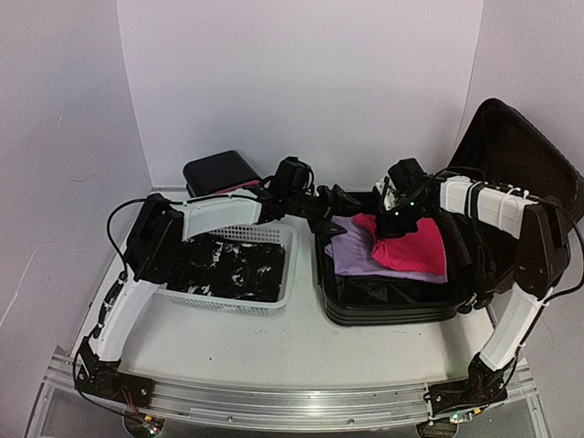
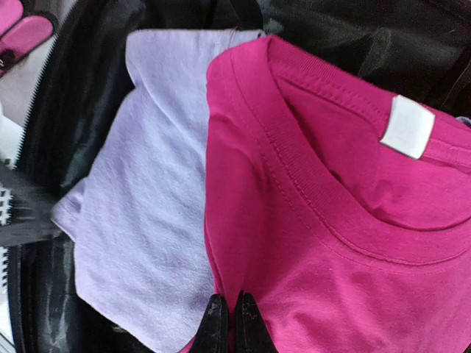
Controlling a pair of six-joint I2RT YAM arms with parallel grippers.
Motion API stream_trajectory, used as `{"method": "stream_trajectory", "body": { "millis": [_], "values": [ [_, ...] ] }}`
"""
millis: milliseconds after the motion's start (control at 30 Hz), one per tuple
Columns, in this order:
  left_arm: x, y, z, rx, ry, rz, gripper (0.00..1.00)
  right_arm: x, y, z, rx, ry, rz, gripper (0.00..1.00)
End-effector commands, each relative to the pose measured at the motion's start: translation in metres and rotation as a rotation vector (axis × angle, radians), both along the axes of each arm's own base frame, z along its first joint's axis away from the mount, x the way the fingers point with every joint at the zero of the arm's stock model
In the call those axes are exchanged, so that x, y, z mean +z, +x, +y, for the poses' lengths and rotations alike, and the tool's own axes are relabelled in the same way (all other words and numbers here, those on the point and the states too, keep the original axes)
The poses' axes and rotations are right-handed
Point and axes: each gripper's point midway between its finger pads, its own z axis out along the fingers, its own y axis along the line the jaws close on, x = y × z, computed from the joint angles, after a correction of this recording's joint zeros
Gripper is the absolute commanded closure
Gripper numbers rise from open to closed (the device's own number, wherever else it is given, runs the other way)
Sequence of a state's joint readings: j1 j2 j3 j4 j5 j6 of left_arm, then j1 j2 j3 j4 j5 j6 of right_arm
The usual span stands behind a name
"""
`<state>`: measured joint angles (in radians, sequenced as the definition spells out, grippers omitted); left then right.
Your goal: Open, take out, and arrange the luggage
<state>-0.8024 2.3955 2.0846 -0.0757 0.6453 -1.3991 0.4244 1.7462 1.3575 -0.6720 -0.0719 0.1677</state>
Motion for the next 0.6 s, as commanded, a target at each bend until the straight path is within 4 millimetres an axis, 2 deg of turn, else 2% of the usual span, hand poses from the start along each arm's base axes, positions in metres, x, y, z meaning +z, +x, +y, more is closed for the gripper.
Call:
{"method": "stream_trajectory", "body": {
  "millis": [0,133,233,333,500,567],
  "values": [
    [0.029,0.015,-0.025,0.036,-0.092,-0.073,0.19,0.032,0.003,0.008,0.037,0.096,-0.08,1.0],
    [0.017,0.016,-0.047,0.045,-0.105,-0.086,0.2,0.034,-0.001,0.01,0.053,0.116,-0.085,1.0],
    [-0.003,0.02,-0.057,0.073,-0.106,-0.034,0.2,0.036,-0.003,0.011,0.064,0.124,-0.089,1.0],
    [-0.01,0.024,-0.066,0.097,-0.127,0.0,0.19,0.036,-0.005,0.011,0.074,0.13,-0.089,1.0],
    [-0.025,0.028,-0.072,0.147,-0.123,0.04,0.2,0.04,-0.008,0.011,0.088,0.138,-0.103,1.0],
    [-0.033,0.03,-0.073,0.173,-0.113,0.046,0.24,0.04,-0.01,0.012,0.095,0.142,-0.103,1.0]
  ]
}}
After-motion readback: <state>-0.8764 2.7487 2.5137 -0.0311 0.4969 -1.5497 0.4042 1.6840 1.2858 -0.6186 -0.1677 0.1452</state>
